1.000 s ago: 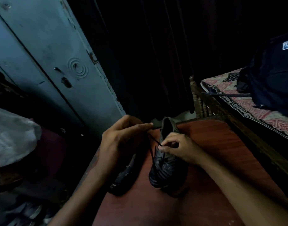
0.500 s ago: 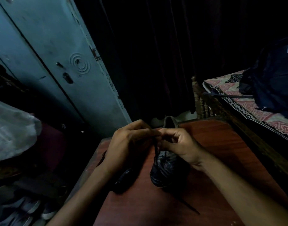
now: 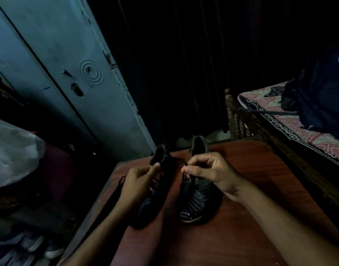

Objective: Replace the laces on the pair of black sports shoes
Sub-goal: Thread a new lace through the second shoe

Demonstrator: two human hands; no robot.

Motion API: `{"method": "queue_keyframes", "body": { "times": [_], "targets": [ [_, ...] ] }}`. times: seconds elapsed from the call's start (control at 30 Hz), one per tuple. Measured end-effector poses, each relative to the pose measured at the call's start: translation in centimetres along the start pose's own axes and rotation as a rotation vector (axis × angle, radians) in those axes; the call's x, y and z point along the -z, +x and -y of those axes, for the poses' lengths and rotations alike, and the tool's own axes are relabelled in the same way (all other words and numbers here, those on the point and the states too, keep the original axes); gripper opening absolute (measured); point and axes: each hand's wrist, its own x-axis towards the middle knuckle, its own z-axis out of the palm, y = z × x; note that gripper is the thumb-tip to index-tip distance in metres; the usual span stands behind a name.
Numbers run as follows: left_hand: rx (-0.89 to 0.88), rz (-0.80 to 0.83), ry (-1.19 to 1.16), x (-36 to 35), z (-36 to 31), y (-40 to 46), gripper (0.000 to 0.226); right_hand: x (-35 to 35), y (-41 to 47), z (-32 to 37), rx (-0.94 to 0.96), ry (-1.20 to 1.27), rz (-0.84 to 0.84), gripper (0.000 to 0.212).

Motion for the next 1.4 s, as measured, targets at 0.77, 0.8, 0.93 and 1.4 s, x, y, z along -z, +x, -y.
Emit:
{"method": "queue_keyframes", "body": {
  "times": [0.77,0.8,0.93,1.4],
  "targets": [
    [-0.535,-0.14,0.342,-2.9,1.7,1.8,0.019,2.0,-0.7,1.0,-0.353,-0.266,0.598,0.033],
    [-0.533,-0.163,0.341,-3.0,1.6,2.0,0.018,2.1,-0.8,1.2,-0.367,-0.26,0.608,0.032],
    [-0.495,-0.225,0.278,-4.1,2.1,3.1,0.024,2.6,-0.7,1.8,-0.438,-0.22,0.63,0.03],
    [-0.632,-0.279,-0.086,-6.7,3.9,2.4,0.011,3.7,0.8,-2.4,-0.174,-0.253,-0.209,0.04]
  ]
}}
